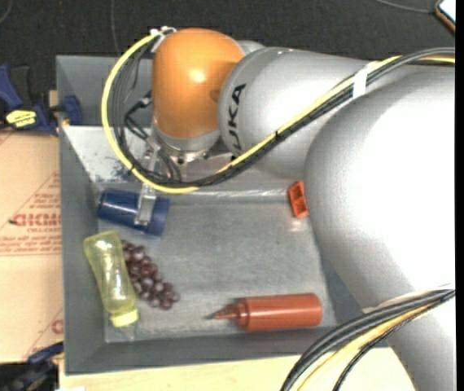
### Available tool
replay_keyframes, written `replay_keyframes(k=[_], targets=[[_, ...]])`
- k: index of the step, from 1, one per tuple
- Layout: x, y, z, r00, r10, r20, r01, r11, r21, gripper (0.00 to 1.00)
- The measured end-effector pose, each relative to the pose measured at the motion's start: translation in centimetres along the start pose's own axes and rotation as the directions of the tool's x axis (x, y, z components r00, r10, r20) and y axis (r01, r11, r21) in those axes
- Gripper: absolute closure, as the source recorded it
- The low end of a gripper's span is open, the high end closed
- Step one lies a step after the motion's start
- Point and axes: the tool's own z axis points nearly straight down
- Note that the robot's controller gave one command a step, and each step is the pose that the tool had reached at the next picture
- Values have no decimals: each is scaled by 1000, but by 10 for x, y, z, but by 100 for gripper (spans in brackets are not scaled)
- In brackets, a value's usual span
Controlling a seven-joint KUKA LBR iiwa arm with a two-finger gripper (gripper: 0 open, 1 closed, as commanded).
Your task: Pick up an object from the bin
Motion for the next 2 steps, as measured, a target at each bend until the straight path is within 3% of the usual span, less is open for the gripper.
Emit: replay_keyframes(k=[1,2], targets=[[25,35,62,976,218,-5,-218,976,9,0],[3,16,92,979,205,-1,-205,979,1,0]])
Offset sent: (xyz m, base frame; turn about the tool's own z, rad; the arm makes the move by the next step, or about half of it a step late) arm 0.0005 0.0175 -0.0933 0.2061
